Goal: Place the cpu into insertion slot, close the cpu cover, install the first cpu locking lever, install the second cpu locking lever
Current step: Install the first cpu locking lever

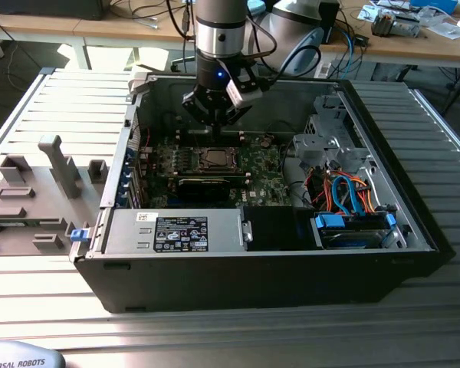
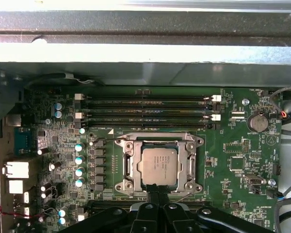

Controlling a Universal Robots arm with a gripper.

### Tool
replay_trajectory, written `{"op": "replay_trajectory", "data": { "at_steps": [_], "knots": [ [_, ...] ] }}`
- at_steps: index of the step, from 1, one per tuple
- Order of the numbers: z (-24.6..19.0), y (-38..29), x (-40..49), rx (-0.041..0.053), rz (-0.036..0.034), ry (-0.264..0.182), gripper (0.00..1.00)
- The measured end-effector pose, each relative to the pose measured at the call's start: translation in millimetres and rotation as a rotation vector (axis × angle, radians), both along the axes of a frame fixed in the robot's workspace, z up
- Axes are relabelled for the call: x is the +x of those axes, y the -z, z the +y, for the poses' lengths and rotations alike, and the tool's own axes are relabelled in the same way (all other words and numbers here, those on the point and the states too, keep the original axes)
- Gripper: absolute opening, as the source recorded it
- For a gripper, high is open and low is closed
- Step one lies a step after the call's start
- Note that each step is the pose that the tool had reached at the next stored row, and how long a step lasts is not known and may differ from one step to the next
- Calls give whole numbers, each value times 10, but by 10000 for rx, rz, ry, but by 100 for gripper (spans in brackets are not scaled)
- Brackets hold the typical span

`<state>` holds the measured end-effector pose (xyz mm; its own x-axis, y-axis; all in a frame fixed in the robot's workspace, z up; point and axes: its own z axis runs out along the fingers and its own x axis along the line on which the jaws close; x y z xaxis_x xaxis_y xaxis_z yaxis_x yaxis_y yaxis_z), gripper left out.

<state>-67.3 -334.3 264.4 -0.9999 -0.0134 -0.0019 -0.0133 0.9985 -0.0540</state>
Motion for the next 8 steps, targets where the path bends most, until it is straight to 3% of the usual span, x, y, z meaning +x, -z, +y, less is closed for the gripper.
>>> {"op": "replay_trajectory", "data": {
  "at_steps": [8],
  "knots": [
    [0,1,-13,-1,0,-1,11]
  ]
}}
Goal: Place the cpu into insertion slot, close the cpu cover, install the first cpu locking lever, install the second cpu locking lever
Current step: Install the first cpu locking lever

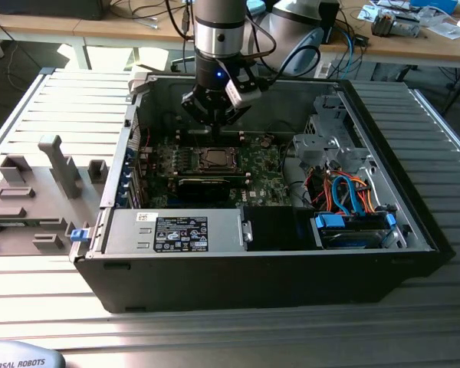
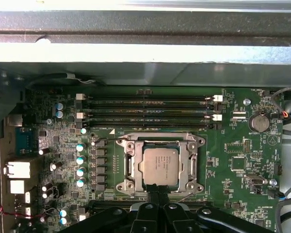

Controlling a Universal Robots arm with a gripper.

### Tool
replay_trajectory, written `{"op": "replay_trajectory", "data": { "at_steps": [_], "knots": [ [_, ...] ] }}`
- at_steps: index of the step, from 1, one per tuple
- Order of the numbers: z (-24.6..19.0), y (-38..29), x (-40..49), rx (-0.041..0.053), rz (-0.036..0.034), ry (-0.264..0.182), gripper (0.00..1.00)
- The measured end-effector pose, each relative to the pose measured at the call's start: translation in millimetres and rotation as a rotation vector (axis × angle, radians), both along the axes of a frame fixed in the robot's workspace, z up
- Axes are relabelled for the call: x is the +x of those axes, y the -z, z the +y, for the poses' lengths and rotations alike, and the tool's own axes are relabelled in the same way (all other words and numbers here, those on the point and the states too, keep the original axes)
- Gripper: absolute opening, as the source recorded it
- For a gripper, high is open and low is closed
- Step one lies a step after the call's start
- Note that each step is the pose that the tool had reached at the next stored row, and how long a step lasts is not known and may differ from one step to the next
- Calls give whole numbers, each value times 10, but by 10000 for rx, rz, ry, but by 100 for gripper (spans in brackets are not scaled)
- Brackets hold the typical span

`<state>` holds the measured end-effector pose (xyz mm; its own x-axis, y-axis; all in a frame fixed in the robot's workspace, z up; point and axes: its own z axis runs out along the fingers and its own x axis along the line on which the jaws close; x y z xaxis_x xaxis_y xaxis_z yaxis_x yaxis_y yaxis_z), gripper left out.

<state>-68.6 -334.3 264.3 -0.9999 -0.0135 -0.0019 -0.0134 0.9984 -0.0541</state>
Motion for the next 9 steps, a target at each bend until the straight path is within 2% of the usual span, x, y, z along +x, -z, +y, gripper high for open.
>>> {"op": "replay_trajectory", "data": {
  "at_steps": [9],
  "knots": [
    [0,1,-30,1,0,1,11]
  ]
}}
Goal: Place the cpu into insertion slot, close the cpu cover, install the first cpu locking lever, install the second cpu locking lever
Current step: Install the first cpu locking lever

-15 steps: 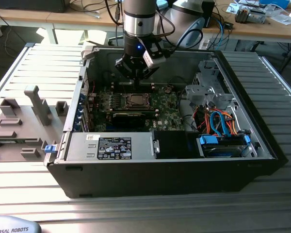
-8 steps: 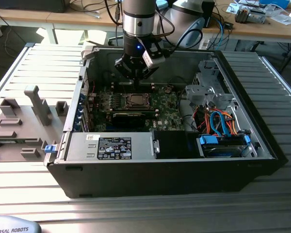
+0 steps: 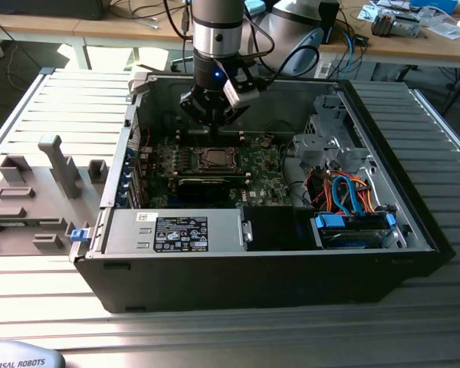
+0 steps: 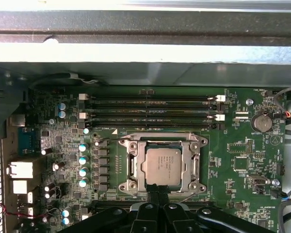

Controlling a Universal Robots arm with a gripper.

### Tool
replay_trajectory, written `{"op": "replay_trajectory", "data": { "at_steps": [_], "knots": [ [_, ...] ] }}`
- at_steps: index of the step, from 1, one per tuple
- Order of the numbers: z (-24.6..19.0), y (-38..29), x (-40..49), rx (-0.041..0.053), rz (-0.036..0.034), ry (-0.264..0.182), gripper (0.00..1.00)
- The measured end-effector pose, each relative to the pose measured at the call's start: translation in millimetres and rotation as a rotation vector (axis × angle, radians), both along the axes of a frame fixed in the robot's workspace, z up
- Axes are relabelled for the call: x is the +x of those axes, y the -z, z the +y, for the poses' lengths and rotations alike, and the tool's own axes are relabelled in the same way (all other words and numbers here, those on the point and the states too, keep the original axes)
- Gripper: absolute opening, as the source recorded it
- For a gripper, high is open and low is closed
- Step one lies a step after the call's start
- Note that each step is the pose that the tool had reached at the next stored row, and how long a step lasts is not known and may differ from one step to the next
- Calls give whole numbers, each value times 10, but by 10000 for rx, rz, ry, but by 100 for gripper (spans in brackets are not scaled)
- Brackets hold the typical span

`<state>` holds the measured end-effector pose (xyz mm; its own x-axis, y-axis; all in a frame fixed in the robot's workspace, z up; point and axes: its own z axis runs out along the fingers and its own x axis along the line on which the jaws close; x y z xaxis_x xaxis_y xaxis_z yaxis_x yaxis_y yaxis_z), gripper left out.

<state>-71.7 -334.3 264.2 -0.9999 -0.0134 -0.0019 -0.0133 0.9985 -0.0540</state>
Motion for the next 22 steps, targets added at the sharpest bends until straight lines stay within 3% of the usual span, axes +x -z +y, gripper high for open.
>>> {"op": "replay_trajectory", "data": {
  "at_steps": [22],
  "knots": [
    [0,3,-47,0,0,0,11]
  ]
}}
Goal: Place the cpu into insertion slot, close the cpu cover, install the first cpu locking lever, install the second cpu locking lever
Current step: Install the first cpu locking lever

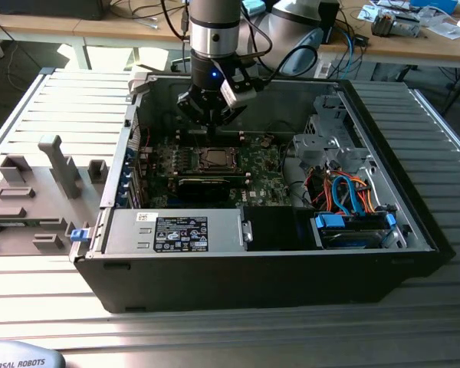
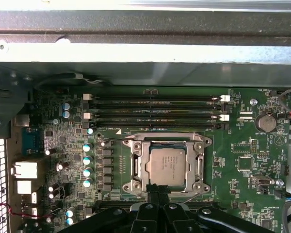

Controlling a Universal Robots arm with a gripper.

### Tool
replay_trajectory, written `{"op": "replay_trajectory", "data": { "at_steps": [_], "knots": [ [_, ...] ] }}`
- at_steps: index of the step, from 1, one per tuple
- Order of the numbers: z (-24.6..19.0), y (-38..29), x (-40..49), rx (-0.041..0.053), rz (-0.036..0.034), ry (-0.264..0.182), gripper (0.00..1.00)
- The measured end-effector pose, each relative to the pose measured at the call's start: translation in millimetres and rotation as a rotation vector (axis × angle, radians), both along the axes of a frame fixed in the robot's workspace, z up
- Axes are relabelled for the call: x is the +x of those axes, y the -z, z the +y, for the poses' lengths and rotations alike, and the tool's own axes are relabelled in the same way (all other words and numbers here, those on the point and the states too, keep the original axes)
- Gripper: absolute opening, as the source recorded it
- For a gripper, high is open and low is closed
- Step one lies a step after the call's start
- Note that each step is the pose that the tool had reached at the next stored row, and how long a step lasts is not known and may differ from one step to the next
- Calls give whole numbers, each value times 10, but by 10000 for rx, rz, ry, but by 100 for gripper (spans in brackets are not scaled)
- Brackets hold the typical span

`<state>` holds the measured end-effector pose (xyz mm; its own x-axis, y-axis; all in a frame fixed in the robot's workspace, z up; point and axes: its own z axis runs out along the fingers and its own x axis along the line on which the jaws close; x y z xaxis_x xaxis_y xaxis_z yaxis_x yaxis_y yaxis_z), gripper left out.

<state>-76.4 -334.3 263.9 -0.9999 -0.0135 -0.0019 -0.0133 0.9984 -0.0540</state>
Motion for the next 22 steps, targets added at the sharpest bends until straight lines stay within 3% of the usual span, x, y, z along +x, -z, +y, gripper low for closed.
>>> {"op": "replay_trajectory", "data": {
  "at_steps": [22],
  "knots": [
    [0,2,-51,0,0,-1,11]
  ]
}}
